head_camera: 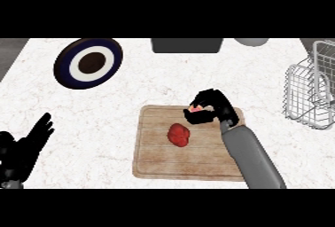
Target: Pick the cupcake from the cutting board and place it in the tiered basket
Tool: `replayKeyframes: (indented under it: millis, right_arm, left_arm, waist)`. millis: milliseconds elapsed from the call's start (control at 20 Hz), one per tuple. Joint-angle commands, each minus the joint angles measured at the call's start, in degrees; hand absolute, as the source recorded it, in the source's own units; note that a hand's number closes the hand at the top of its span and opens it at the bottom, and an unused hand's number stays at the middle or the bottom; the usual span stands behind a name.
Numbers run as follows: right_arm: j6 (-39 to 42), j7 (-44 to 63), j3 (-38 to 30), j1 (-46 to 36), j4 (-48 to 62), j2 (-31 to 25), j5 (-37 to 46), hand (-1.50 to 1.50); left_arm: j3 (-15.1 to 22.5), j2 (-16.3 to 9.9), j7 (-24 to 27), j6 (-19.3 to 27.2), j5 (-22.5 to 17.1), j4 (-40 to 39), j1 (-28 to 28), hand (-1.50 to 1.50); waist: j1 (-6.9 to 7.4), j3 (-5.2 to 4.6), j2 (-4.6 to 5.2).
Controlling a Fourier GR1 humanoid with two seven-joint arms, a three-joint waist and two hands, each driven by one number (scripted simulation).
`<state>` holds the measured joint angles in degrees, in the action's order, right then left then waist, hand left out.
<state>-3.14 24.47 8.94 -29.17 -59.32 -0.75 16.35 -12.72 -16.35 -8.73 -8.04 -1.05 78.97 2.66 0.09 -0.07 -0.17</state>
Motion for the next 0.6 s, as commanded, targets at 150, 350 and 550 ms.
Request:
replayKeyframes:
  millis: [150,350,550]
  right_arm:
    - [-12.0,19.7,15.4,-6.1,0.1,0.7,21.9,1.50]
    - [-14.6,35.7,24.3,-11.3,-1.6,0.7,31.0,1.50]
    - [-10.3,50.4,25.3,-16.9,-8.6,0.7,39.6,1.50]
  left_arm:
    - [-0.1,-0.9,-1.1,-0.4,0.2,-0.5,-1.2,0.00]
    - [1.4,1.3,-0.6,0.9,1.2,-0.9,-1.8,0.00]
    - [0.3,0.5,-0.8,0.9,1.0,-1.2,-0.5,0.00]
  waist:
    - [0.36,-0.30,-0.71]
    - [0.30,-0.24,-0.85]
    - [-1.38,-0.13,-1.18]
